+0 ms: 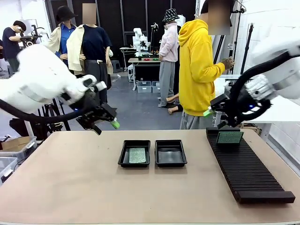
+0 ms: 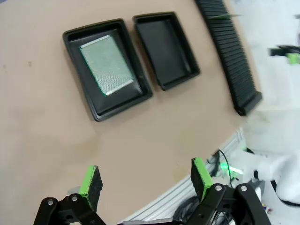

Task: Inspect and transfer BCBs to ESD trays.
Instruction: Pick up the ESD tray and place it on the left side of the table.

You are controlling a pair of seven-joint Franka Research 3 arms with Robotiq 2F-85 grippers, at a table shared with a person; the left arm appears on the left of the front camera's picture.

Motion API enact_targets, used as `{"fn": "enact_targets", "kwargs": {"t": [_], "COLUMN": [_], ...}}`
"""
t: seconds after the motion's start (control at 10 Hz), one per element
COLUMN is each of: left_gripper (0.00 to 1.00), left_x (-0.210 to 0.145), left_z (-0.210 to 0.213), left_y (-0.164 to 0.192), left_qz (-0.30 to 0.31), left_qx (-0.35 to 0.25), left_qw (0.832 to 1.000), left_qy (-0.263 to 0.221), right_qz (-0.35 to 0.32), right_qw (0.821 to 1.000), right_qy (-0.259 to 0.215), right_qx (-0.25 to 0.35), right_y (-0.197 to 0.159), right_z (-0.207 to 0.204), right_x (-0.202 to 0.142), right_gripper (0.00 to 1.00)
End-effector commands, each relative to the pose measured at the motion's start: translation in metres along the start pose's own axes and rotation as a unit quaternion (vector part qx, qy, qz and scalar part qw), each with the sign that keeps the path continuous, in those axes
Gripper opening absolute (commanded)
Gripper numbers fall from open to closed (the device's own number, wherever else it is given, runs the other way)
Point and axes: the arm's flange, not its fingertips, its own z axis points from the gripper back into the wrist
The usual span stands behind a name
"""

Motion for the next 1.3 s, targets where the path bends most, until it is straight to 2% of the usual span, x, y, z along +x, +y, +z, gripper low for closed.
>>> {"fn": "enact_targets", "kwargs": {"t": [0.0,0.1,0.2,0.5,0.8,1.0,1.1,1.2], "left_gripper": [1.00,1.00,1.00,1.00,1.00,1.00,1.00,1.00], "left_x": [0.037,0.048,0.057,0.076,0.071,0.070,0.073,0.071], "left_z": [-0.026,-0.038,-0.051,-0.088,-0.121,-0.137,-0.146,-0.157], "left_y": [-0.006,-0.011,-0.014,-0.022,-0.021,-0.010,-0.001,0.007], "left_qz": [0.001,0.007,0.001,-0.009,0.004,0.018,0.033,0.040], "left_qx": [0.059,0.087,0.094,0.141,0.157,0.172,0.185,0.185], "left_qw": [0.998,0.996,0.994,0.987,0.982,0.979,0.977,0.977], "left_qy": [0.031,0.027,0.051,0.078,0.108,0.105,0.102,0.100], "right_qz": [0.027,0.034,0.032,0.021,0.011,0.028,0.009,0.009], "right_qw": [0.996,0.994,0.991,0.979,0.966,0.954,0.968,0.968], "right_qy": [-0.003,0.008,0.014,0.036,0.050,0.054,0.059,0.059], "right_qx": [0.082,0.104,0.128,0.202,0.253,0.295,0.244,0.244], "right_y": [-0.020,-0.032,-0.047,-0.089,-0.116,-0.125,-0.118,-0.118], "right_z": [0.024,0.035,0.046,0.069,0.085,0.091,0.083,0.083], "right_x": [-0.016,-0.019,-0.020,-0.011,-0.002,0.001,-0.008,-0.008], "right_gripper": [1.00,1.00,1.00,1.00,1.00,1.00,1.00,1.00]}}
